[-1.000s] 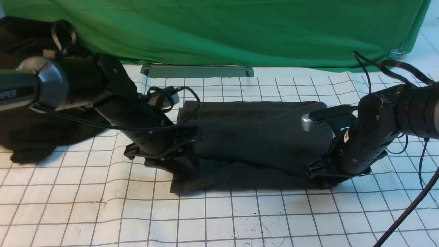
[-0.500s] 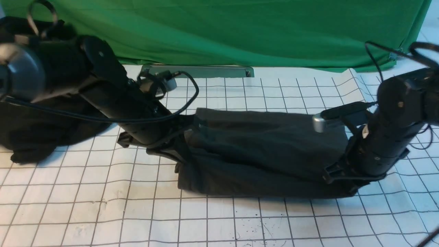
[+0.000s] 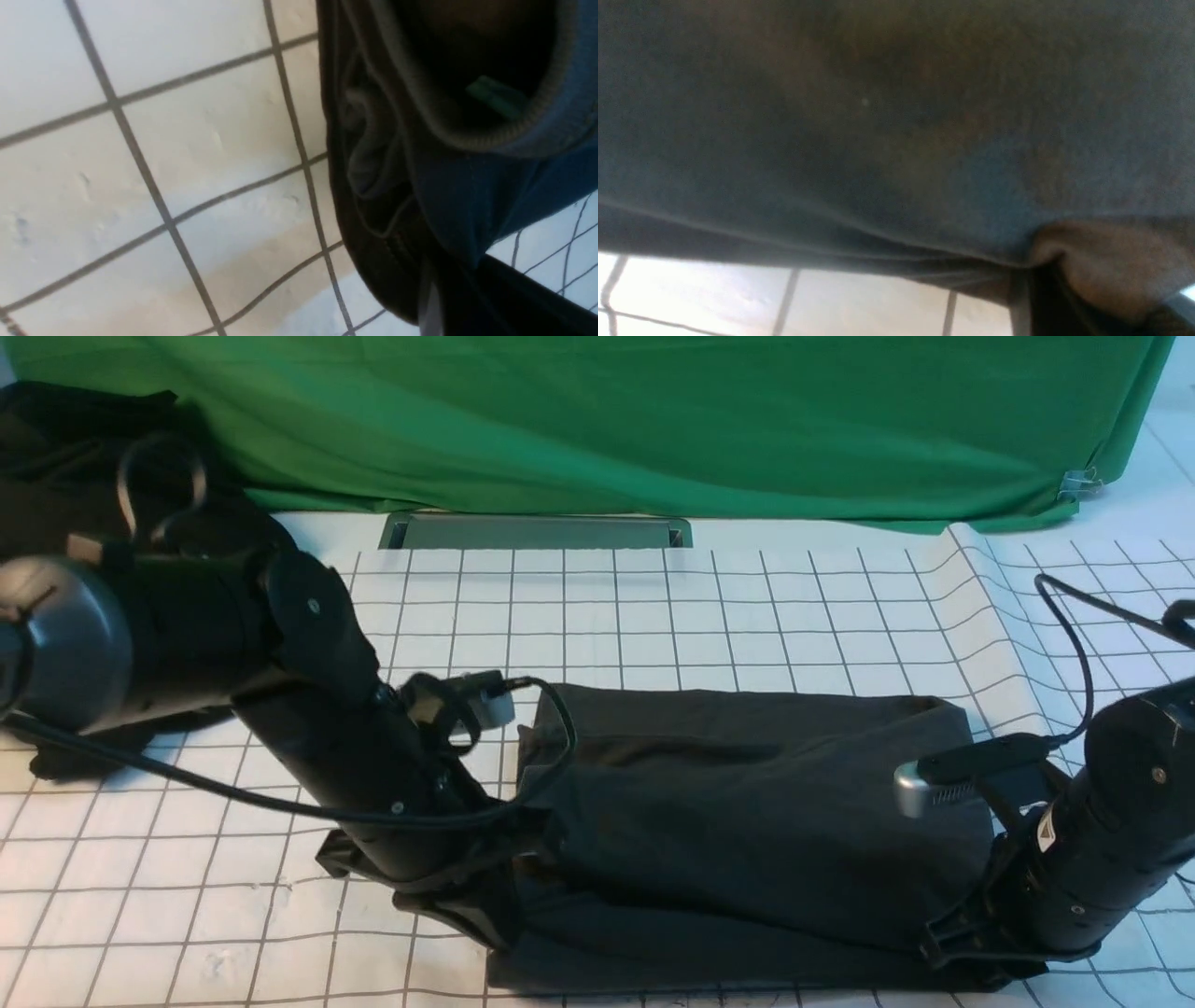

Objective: Fold a long-sleeved shirt over a white checkered tablecloth.

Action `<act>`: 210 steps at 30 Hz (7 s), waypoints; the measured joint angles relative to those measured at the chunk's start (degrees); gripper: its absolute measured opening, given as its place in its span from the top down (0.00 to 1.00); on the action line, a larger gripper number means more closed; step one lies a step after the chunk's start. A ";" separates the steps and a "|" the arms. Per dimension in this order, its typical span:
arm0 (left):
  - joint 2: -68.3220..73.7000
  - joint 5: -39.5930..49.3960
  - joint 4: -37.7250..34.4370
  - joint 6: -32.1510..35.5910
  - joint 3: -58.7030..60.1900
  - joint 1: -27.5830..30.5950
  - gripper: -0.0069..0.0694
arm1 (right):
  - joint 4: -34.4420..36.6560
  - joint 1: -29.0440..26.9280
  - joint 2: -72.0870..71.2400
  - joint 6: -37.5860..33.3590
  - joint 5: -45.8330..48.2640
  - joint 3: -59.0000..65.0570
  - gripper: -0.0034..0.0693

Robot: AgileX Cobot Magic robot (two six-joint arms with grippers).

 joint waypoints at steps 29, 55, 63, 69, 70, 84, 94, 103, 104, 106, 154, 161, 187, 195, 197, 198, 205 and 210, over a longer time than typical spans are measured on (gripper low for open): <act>-4.22 1.95 8.40 -1.72 -11.57 -0.33 0.50 | -0.38 0.00 -32.17 -4.21 28.41 -8.73 0.93; -4.22 0.04 6.62 -2.74 -11.57 -0.33 0.62 | -0.49 -0.06 -83.29 -5.85 -23.30 19.79 0.95; -4.22 0.04 7.41 -2.69 -11.57 -0.33 0.62 | -0.49 -0.06 -83.23 -5.67 -24.52 20.32 0.92; -4.22 -0.09 10.52 -2.52 -11.57 -0.33 0.62 | -0.45 -0.06 -83.23 -5.67 -24.68 20.32 0.90; -4.22 -0.15 10.51 -2.52 -11.57 -0.33 0.62 | -0.45 -0.06 -83.23 -5.67 -24.68 20.32 0.89; -4.22 -0.17 5.14 -4.15 -11.57 -0.33 0.60 | -0.45 -0.06 -83.18 -5.63 -26.28 23.42 0.86; -4.22 -1.28 5.24 -4.20 -11.57 -0.33 0.60 | -0.86 -6.41 -86.64 -5.63 -26.00 33.66 0.82; -4.22 -1.28 5.35 -4.26 -11.57 -0.33 0.60 | -3.48 -14.73 -91.36 -5.63 -26.11 40.67 0.80; -4.22 -1.28 5.43 -4.26 -11.57 -0.33 0.60 | -3.62 -15.43 -91.74 -5.63 -26.18 41.73 0.80; -4.22 -1.28 5.48 -4.26 -11.57 -0.33 0.60 | -3.81 -16.64 -91.95 -5.63 -26.18 43.28 0.79; -81.94 -35.05 29.13 -18.71 27.95 -0.33 0.91 | -3.91 -20.64 -91.99 -5.63 -25.79 45.03 0.65; -81.94 -35.11 29.13 -18.71 27.95 -0.33 0.91 | -3.91 -20.64 -91.99 -5.63 -25.79 45.03 0.63; -92.34 -39.74 28.01 -13.31 50.88 13.36 0.91 | -3.91 -20.64 -91.99 -5.63 -25.79 45.03 0.62; -97.83 -40.34 26.42 -13.15 60.28 27.97 0.91 | -3.91 -20.64 -91.99 -5.63 -25.79 45.03 0.62; -97.88 -39.67 26.42 -13.15 60.32 28.14 0.91 | -3.91 -20.64 -91.99 -5.63 -25.79 45.03 0.62; -97.91 -39.08 26.42 -13.15 60.38 28.01 0.91 | -3.91 -20.64 -91.99 -5.63 -25.79 45.03 0.62; -97.91 -38.81 26.65 -13.15 60.38 25.35 0.91 | -3.91 -20.64 -91.99 -5.63 -25.79 45.03 0.62; -97.91 -38.81 26.65 -13.15 60.38 25.28 0.91 | -3.91 -20.64 -91.99 -5.63 -25.79 45.03 0.62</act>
